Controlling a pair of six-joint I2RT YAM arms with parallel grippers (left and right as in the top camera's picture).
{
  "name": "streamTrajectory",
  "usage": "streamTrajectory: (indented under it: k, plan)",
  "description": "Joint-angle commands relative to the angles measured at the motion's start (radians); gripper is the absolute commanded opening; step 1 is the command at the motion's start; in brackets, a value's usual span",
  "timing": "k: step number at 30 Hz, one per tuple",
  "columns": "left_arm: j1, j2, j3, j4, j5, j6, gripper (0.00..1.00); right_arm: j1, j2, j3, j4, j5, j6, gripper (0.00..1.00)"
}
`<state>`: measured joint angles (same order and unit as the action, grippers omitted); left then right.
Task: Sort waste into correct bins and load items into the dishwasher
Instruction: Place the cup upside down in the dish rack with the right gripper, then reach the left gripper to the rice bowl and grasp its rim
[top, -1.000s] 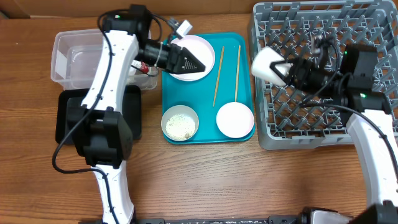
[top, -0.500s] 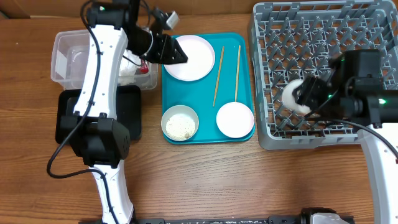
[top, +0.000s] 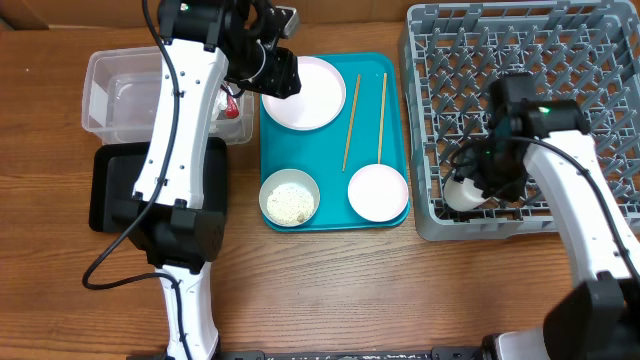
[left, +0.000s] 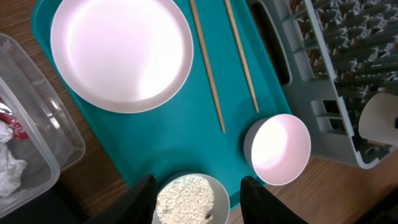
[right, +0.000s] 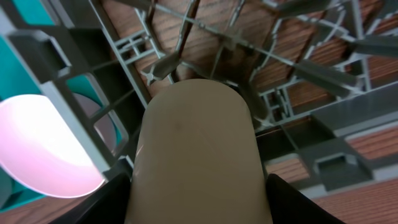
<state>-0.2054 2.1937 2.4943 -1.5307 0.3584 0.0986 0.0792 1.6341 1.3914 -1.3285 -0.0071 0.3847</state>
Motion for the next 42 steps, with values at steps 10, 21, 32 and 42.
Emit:
streamTrajectory:
  k: [10, 21, 32, 42]
  plan:
    - [-0.001, -0.005, 0.021, -0.002, -0.048, -0.025, 0.52, 0.025, 0.044, 0.020, 0.019, 0.017, 0.001, 0.92]
    - [-0.007, -0.072, 0.042, -0.070, -0.073, -0.069, 0.50, 0.027, 0.022, 0.297, -0.082, -0.027, -0.055, 0.94]
    - [-0.201, -0.146, -0.058, -0.159, -0.266, -0.406, 0.48, 0.024, 0.006, 0.338, -0.063, 0.012, -0.067, 1.00]
    - [-0.372, -0.146, -0.455, 0.118, -0.421, -0.642, 0.36, 0.024, 0.006, 0.338, -0.057, 0.035, -0.067, 1.00]
